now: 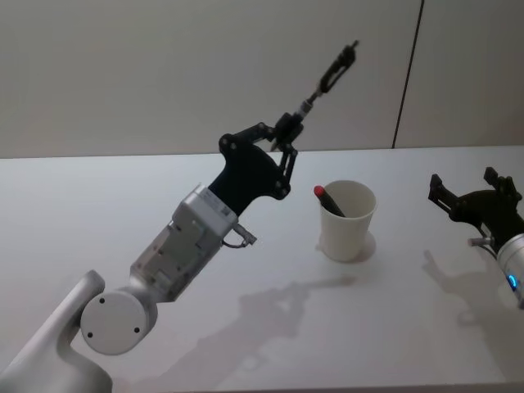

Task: Place the pen into the pen holder.

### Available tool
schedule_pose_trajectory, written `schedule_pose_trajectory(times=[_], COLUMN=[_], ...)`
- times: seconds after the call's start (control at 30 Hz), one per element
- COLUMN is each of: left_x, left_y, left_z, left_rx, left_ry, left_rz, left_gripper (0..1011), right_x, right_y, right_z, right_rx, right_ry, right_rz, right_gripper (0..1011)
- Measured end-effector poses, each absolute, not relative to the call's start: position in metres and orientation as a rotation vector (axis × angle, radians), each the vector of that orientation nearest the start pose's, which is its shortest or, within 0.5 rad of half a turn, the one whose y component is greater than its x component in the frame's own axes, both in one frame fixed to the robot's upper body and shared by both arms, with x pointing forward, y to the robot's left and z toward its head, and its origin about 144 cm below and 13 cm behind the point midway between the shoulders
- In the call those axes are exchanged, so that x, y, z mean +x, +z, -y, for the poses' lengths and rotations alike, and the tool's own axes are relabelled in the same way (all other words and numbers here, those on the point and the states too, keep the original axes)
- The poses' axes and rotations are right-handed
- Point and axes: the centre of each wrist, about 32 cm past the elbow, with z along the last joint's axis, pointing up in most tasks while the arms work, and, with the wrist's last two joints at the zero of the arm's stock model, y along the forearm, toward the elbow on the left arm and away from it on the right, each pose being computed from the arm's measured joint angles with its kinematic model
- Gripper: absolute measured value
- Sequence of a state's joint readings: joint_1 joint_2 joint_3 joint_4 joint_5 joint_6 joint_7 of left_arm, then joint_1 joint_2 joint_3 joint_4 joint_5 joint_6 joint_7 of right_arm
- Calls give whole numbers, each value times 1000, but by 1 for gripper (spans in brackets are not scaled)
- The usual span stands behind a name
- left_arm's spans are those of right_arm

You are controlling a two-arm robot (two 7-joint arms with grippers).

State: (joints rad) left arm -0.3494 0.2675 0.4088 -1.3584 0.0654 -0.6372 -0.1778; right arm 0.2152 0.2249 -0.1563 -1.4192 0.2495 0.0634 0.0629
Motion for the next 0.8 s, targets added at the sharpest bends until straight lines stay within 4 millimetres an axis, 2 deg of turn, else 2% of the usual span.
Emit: schedule_pose_trajectory(times=[0.23, 0.8], left_x=[547, 558], left_y=[1184, 1185], left_z=[-199, -196], left_rx=[-280, -336], left_ry=[765, 661], left_rz=[806, 852], left_gripper=[125, 126], right_x=[518, 513], right_y=[1167, 1170], right_z=[255, 261], right_rx=[-26, -7], right_ry=[-1391, -1317], right_rz=[-22, 3], right_gripper=[1001, 1002])
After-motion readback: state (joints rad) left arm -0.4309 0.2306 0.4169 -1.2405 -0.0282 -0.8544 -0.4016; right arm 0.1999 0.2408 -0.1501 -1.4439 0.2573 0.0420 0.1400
